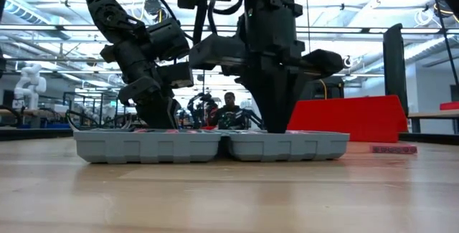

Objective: Prefit tool cases
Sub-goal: Put the screwdriver bits into the toolbox

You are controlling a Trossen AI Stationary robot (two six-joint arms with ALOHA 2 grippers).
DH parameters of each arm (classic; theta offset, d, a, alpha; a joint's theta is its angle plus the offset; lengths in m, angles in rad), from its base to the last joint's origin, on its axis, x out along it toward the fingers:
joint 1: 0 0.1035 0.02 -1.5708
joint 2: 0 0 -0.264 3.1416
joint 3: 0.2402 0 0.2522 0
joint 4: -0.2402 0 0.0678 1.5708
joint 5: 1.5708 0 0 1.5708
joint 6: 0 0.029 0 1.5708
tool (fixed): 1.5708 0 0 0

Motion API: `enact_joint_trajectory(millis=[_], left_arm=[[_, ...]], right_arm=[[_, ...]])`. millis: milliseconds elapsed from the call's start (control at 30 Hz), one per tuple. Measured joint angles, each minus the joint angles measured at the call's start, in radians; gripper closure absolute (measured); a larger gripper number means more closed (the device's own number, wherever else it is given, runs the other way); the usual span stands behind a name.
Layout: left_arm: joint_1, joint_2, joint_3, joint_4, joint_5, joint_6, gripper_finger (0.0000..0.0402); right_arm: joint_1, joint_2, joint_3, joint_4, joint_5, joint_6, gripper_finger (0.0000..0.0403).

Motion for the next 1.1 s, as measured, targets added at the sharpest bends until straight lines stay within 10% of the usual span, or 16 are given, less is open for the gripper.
enact_joint_trajectory(millis=[1100], left_arm=[[0.0, 0.001, 0.0, 0.027, 0.0, 0.0, 0.0308]], right_arm=[[0.022, 0.017, 0.109, -0.123, 0.041, 0.012, 0.0403]])
